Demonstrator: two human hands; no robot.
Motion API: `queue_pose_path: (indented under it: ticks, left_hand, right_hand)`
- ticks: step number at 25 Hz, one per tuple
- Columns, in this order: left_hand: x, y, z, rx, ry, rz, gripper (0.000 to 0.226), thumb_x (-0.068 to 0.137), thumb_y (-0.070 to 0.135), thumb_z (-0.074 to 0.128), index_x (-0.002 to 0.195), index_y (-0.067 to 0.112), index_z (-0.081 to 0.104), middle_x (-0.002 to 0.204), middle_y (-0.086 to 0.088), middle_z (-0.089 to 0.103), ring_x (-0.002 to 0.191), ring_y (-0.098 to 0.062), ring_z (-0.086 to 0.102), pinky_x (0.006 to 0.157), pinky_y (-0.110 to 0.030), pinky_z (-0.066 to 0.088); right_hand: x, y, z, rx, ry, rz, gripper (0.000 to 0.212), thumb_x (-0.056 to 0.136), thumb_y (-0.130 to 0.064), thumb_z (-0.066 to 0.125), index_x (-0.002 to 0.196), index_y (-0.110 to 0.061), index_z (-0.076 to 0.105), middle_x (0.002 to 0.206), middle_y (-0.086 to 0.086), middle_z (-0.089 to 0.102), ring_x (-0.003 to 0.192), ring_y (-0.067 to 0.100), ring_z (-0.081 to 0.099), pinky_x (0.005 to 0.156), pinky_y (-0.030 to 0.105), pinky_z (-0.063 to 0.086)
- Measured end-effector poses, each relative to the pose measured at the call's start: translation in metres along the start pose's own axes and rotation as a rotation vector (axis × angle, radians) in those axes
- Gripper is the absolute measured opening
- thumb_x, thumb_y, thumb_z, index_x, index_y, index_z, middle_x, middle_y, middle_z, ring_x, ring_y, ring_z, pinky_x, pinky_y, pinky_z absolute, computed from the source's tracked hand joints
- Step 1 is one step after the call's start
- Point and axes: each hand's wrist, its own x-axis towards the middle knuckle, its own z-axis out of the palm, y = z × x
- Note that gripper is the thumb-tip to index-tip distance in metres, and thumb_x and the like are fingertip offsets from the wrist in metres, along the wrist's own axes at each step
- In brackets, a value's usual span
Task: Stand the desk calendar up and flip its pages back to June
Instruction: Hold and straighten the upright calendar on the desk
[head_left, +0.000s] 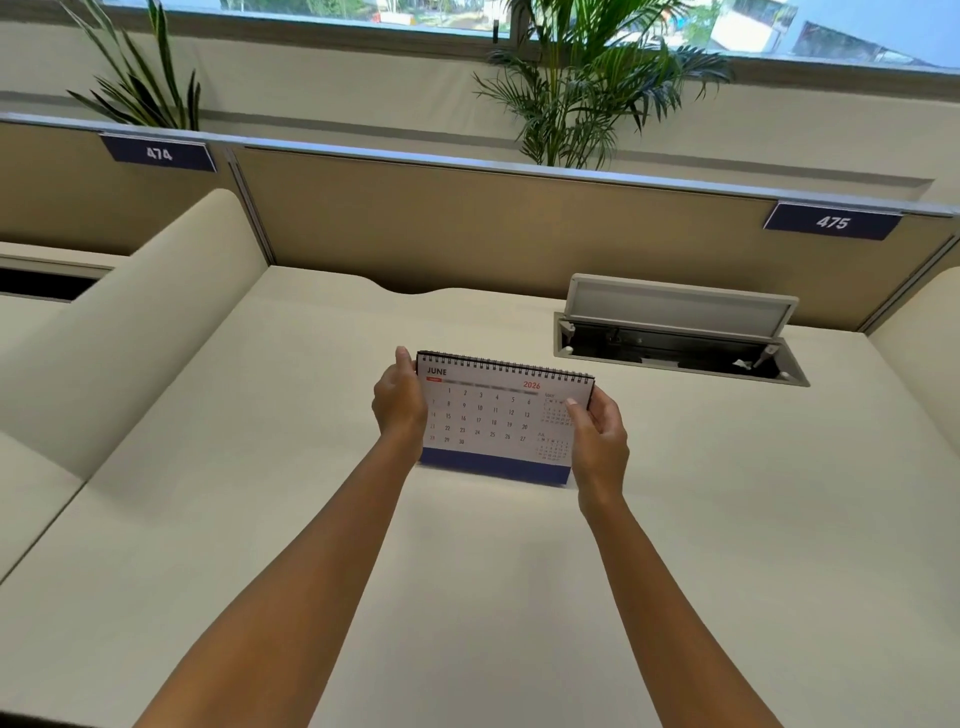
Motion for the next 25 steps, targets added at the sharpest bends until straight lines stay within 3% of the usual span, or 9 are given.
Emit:
queue_pose_path:
  ticks: [8,12,17,21,23,25]
  left_hand:
    - [0.036,0.007,-0.063,-0.156,0.133,0.032,0.056,0.094,0.065,0.017,0.107,0.033,0.060,0.097,0.002,0.071,0.091,-0.021,0.065,0.076,-0.039,0.054]
    - [0.056,0.010,-0.097,-0.229,0.168,0.057,0.058,0.097,0.063,0.014,0.108,0.033,0.062,0.096,0.003,0.071,0.087,-0.015,0.065,0.065,-0.029,0.050]
    - [0.089,0.012,-0.141,-0.274,0.182,0.071,0.061,0.101,0.058,0.012,0.117,0.026,0.062,0.104,0.000,0.071,0.087,-0.011,0.066,0.059,-0.026,0.048]
    - [0.113,0.016,-0.168,-0.277,0.180,0.084,0.064,0.102,0.058,0.012,0.122,0.020,0.059,0.106,-0.004,0.070,0.088,-0.011,0.065,0.062,-0.028,0.048]
    - [0.125,0.016,-0.181,-0.275,0.175,0.081,0.065,0.103,0.056,0.012,0.126,0.016,0.058,0.109,-0.007,0.069,0.090,-0.012,0.063,0.067,-0.030,0.045]
    - [0.135,0.015,-0.192,-0.263,0.161,0.082,0.064,0.103,0.055,0.011,0.126,0.018,0.058,0.108,-0.006,0.068,0.092,-0.011,0.061,0.074,-0.034,0.042]
  right_hand:
    - [-0.028,-0.012,0.071,0.059,-0.152,-0.027,0.039,0.092,-0.044,0.059,0.130,-0.036,0.052,0.127,-0.009,0.066,0.110,0.021,0.063,0.079,0.036,0.061]
    - [-0.042,-0.019,0.110,0.095,-0.217,-0.048,0.043,0.088,-0.047,0.059,0.130,-0.038,0.051,0.128,-0.011,0.064,0.111,0.019,0.063,0.079,0.033,0.062]
    - [-0.053,-0.023,0.157,0.127,-0.309,-0.091,0.042,0.092,-0.039,0.063,0.132,-0.041,0.048,0.128,-0.016,0.061,0.110,0.012,0.061,0.065,0.012,0.055]
    - [-0.061,-0.021,0.189,0.130,-0.381,-0.097,0.047,0.092,-0.029,0.067,0.132,-0.042,0.044,0.127,-0.016,0.056,0.112,0.008,0.057,0.064,0.006,0.051]
    - [-0.066,-0.018,0.203,0.115,-0.420,-0.113,0.054,0.091,-0.027,0.067,0.137,-0.038,0.041,0.133,-0.014,0.054,0.119,0.012,0.055,0.071,0.010,0.055]
    - [-0.070,-0.016,0.216,0.084,-0.453,-0.135,0.065,0.090,-0.024,0.068,0.145,-0.035,0.035,0.141,-0.010,0.050,0.127,0.016,0.049,0.085,0.022,0.059]
